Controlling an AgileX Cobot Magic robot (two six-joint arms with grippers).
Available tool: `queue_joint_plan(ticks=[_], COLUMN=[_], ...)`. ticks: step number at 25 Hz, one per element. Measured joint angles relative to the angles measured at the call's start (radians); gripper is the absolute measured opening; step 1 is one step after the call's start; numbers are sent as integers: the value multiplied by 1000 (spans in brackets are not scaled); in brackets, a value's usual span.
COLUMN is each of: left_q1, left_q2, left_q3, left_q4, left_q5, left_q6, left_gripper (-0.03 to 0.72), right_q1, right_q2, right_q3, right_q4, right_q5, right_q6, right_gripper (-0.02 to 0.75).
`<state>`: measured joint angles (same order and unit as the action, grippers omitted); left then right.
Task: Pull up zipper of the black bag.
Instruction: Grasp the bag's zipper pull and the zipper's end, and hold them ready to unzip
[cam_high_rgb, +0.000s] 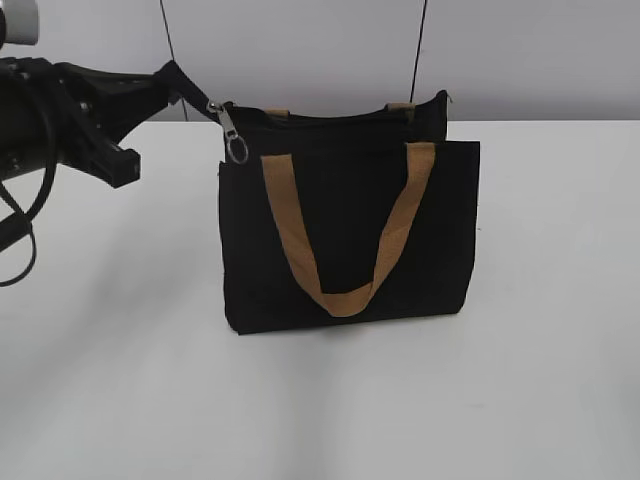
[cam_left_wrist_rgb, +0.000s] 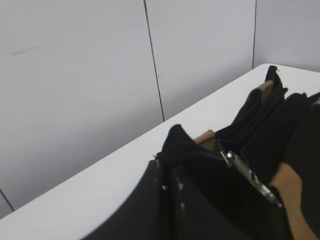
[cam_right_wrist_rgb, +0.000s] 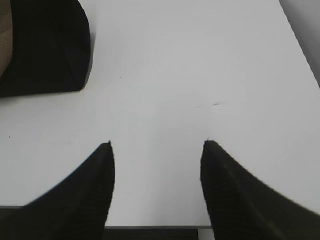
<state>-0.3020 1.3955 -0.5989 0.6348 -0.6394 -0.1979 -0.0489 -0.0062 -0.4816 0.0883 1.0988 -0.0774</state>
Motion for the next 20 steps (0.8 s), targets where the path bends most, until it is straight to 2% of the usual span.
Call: queue_joint_plan(ticks=[5,10,15,20], left_q1=[0,-31,-71,-73], left_q2=[-17,-18,-19,-19], left_q3=[0,0,0,0], left_q4=[13,42,49,48], left_q5=[-13,-25,-32,-41], left_q6=[-37,-56,-56,-56], left_gripper=[-10,-10,-10,-10], right_q1=[0,0,41,119], right_q2=[18,161,313,508], right_q3=[0,0,-21,-23], right_q4=[28,131,358,673], right_q5=[-1,-17,-164,-305], right_q6=[0,-25,-223,-568], right_gripper=[434,433,419,402])
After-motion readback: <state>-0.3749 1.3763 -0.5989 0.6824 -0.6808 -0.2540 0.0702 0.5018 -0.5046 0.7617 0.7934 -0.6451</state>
